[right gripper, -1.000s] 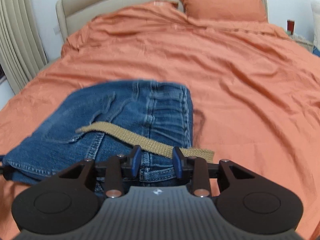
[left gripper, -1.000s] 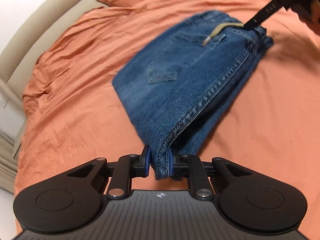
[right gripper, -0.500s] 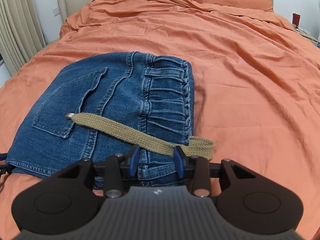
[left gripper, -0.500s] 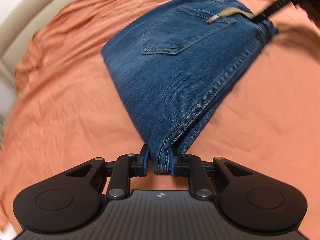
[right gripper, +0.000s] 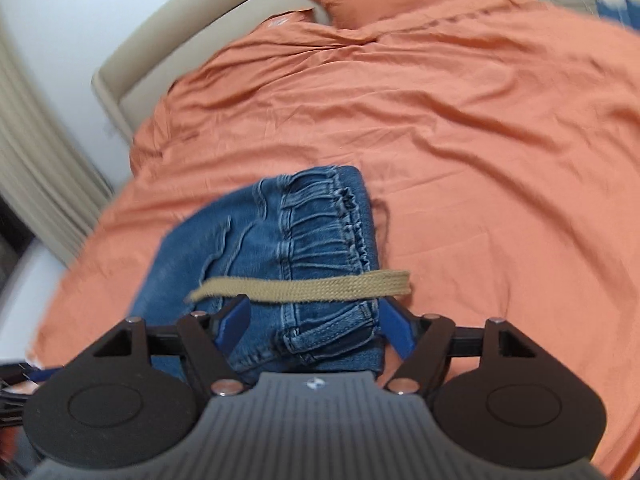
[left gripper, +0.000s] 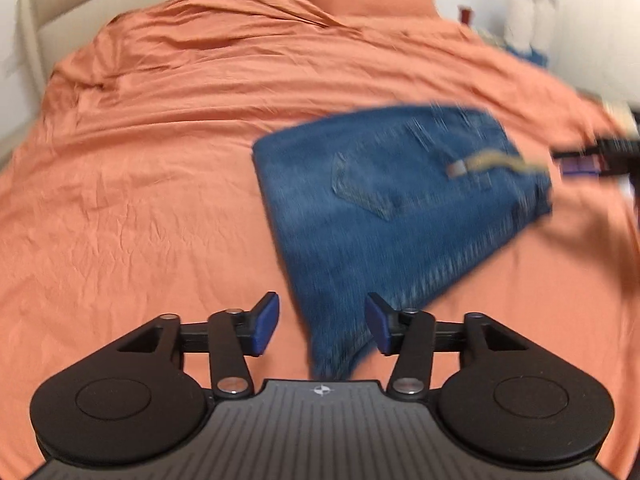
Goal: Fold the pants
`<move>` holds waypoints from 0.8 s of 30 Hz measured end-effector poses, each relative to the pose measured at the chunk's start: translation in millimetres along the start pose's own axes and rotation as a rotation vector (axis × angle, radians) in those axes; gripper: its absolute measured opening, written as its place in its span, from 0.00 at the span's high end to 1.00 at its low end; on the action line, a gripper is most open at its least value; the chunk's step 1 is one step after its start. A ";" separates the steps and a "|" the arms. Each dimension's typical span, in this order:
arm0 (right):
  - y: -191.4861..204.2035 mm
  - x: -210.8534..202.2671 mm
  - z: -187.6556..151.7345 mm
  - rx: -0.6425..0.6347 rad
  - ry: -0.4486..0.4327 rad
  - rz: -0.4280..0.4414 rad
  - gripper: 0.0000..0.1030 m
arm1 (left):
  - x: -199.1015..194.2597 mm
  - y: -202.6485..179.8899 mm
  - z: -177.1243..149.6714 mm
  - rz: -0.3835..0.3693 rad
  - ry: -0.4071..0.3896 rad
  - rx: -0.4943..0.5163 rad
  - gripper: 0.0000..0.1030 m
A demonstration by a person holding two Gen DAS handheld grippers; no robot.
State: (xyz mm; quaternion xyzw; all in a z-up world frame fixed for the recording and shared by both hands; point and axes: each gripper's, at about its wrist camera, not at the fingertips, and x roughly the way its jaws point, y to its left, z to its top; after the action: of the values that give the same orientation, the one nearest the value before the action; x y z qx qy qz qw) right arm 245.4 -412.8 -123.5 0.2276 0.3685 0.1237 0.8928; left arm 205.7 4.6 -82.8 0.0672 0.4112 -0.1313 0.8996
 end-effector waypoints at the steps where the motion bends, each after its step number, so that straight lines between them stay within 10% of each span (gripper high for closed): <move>1: -5.4 -0.2 1.4 0.040 0.000 0.016 0.34 | 4.1 5.6 6.6 -0.002 -0.003 -0.033 0.38; 24: -39.4 71.9 44.9 0.139 0.136 0.089 0.25 | 103.2 65.4 58.5 -0.039 0.090 -0.208 0.32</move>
State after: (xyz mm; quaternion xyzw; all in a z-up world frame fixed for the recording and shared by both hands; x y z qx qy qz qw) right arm 329.8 -433.2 -158.3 0.2961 0.4255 0.1526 0.8414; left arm 331.6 35.1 -121.9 -0.0288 0.4636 -0.1025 0.8796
